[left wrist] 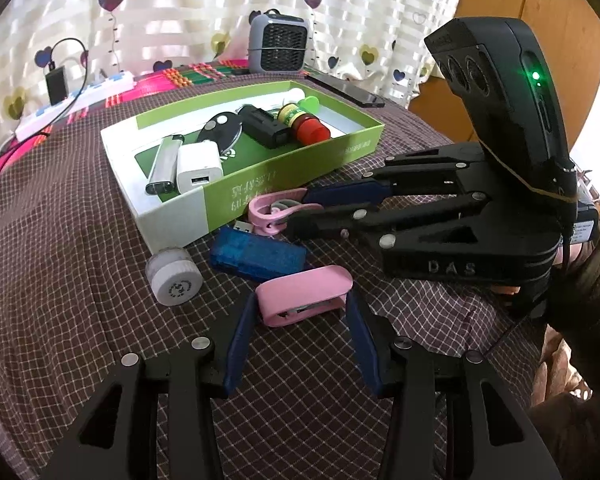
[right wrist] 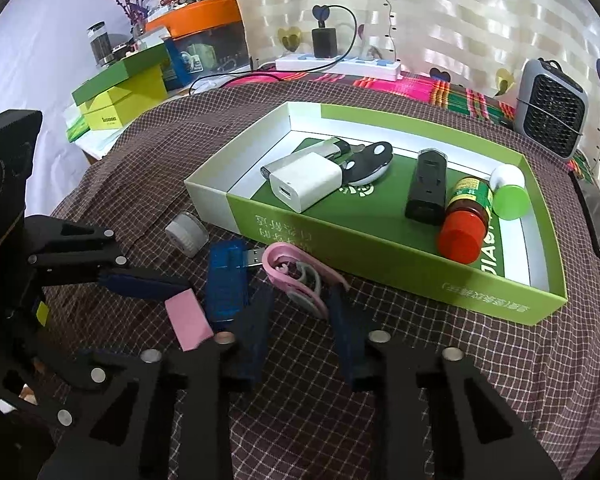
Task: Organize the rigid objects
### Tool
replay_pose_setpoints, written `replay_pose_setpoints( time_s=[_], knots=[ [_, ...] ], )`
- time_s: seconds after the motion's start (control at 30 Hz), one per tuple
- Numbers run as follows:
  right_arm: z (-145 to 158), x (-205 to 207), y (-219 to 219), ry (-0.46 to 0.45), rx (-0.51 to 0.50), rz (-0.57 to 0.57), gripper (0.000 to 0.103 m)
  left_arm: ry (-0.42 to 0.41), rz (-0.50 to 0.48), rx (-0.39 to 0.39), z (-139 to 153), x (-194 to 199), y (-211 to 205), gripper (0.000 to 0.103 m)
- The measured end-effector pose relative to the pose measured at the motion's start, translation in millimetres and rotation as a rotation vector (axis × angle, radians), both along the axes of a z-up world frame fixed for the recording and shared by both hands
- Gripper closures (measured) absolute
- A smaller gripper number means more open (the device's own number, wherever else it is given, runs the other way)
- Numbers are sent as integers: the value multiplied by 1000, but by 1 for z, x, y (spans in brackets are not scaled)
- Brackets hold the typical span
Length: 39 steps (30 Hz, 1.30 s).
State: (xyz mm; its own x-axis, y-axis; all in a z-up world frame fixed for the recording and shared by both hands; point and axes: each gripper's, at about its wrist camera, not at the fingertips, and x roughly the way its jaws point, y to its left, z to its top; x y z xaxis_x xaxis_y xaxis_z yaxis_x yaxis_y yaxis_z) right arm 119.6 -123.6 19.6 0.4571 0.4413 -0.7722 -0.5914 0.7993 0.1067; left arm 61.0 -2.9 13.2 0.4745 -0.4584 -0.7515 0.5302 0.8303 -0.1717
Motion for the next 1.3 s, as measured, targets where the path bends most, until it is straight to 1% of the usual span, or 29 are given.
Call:
replay_pose_setpoints(
  time_s=[0.1, 0.17, 0.2, 0.27, 0.5, 0.67, 0.9, 1.0, 1.2, 1.3],
  knots=[
    [2, -2, -3, 5, 13, -5, 86, -1, -3, 3, 0, -2, -1, 57],
    [3, -6, -5, 1, 23, -8, 90, -1, -7, 3, 0, -3, -1, 57],
    [4, -8, -5, -2, 26, -14, 91, -2, -10, 3, 1, -4, -2, 57],
    [6, -11, -9, -16, 23, -38, 91, -2, -16, 4, 1, -6, -3, 57],
    [9, -25, -26, -21, 28, -93, 92, -2, -58, 4, 0, -18, -14, 57],
    [6, -37, -40, -20, -6, -143, 92, -4, -82, 2, 0, -25, -26, 57],
    [5, -54, -61, -12, -15, -207, 93, 6, -119, -8, 0, -31, -42, 57],
    [4, -60, -68, -5, -23, -235, 93, 3, -108, 8, 0, -32, -47, 57],
    [3, -66, -72, 0, -14, -246, 93, 20, -50, -5, 2, -33, -40, 57],
    [4, -67, -74, -8, -22, -245, 90, 25, -10, -18, 3, -32, -33, 57]
  ],
)
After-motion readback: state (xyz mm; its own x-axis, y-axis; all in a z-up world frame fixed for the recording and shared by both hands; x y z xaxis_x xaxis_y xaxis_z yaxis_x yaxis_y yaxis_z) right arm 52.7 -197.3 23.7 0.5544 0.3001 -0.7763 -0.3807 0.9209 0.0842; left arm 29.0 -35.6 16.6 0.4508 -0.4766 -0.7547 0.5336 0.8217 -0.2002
